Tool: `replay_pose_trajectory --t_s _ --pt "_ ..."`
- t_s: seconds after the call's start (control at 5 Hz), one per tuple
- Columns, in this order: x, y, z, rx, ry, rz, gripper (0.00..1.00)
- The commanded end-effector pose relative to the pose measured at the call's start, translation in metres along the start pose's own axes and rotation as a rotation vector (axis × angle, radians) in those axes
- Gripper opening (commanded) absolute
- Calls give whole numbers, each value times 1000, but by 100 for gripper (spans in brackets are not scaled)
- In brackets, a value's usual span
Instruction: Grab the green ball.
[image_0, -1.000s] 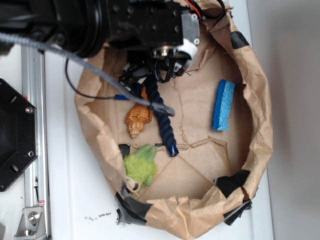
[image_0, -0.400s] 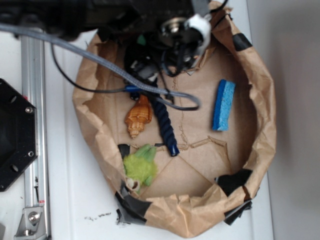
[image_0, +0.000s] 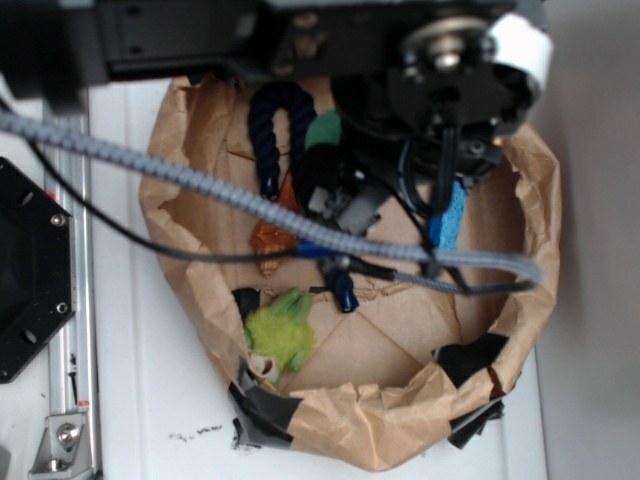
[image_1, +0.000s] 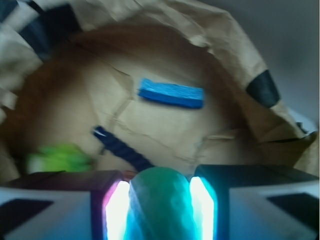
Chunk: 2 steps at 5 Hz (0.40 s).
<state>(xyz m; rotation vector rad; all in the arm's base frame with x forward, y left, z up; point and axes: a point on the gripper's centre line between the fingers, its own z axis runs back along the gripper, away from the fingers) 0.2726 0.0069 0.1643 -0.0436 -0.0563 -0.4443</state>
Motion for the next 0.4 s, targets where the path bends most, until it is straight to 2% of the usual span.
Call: replay_pose_trajectory --t_s 0.0,0.2 --pt "13 -23 2 -25 -140 144 0" --pt "14 -23 -2 -25 -135 143 0"
